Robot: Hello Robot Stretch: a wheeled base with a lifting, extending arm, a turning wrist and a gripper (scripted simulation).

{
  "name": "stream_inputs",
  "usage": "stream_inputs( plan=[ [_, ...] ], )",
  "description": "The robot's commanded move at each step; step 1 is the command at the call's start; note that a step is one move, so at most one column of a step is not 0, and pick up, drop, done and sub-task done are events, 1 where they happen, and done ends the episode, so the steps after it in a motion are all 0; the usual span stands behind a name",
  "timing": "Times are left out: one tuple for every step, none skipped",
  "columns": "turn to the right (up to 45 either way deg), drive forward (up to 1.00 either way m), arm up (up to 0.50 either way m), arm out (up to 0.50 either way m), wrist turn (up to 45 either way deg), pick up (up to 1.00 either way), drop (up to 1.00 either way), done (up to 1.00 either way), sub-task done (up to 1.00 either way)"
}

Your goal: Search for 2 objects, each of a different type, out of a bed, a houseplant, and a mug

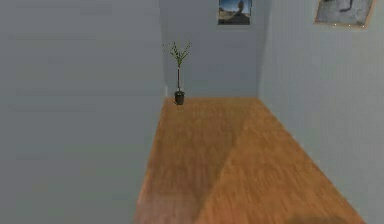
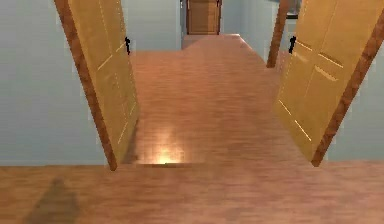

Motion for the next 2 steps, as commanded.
stream_inputs(
  plan=[
    [45.0,0.00,0.00,0.00,0.0,0.00,0.00,0.00,0.00],
    [42.0,0.00,0.00,0.00,0.0,0.00,0.00,0.00,0.00]
  ],
)
